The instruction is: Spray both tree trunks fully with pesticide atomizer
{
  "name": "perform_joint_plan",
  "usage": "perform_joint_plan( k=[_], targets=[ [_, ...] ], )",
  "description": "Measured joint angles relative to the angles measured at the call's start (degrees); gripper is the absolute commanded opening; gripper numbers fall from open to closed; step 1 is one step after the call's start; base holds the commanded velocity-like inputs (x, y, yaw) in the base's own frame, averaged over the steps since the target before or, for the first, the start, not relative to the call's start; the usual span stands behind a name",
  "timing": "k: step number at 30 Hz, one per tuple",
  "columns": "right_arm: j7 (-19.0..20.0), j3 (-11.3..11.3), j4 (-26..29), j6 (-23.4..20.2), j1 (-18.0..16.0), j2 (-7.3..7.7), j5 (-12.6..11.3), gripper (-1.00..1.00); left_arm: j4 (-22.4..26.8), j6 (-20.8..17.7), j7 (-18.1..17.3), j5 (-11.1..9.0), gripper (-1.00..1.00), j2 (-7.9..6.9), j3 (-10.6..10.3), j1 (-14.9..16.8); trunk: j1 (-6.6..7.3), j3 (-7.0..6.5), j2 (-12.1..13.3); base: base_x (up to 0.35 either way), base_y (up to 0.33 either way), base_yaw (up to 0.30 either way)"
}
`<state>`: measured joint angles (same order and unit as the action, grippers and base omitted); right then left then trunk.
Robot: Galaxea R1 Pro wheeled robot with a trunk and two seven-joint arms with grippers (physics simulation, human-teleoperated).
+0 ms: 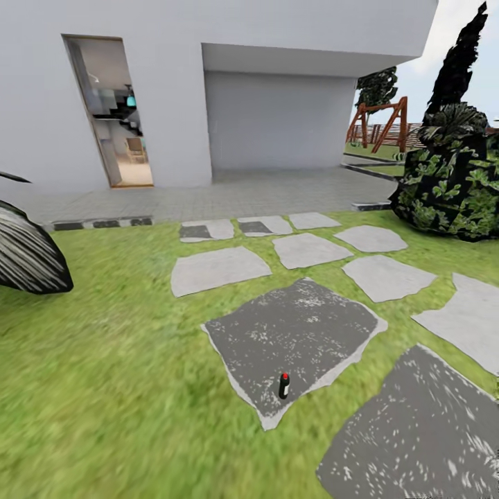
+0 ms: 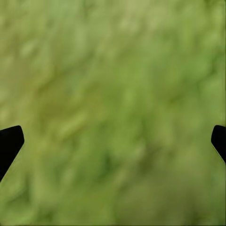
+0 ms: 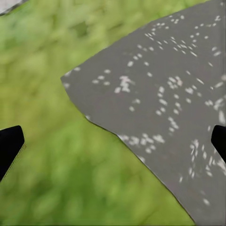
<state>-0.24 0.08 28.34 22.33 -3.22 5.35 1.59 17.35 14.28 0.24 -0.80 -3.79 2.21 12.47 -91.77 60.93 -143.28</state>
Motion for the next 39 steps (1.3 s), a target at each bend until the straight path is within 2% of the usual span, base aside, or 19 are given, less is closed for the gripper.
perform_joint_plan(
  k=[24, 30, 39],
  targets=[
    [0.0, 0.0, 0.0, 0.0, 0.0, 0.00, 0.0, 1.00, 0.1, 0.0, 0.0, 0.0, 1.00, 0.00, 0.0, 0.0, -0.01, 0.00, 0.0, 0.141, 0.160, -0.269],
    [0.0, 0.0, 0.0, 0.0, 0.0, 0.00, 0.0, 1.00, 0.2, 0.0, 0.0, -0.1, 1.00, 0.00, 0.0, 0.0, -0.03, 0.00, 0.0, -0.042, 0.249, -0.270],
    [0.0, 0.0, 0.0, 0.0, 0.0, 0.00, 0.0, 1.00, 0.3, 0.0, 0.0, -0.1, 1.00, 0.05, 0.0, 0.0, -0.04, 0.00, 0.0, -0.213, 0.247, -0.270]
  ],
)
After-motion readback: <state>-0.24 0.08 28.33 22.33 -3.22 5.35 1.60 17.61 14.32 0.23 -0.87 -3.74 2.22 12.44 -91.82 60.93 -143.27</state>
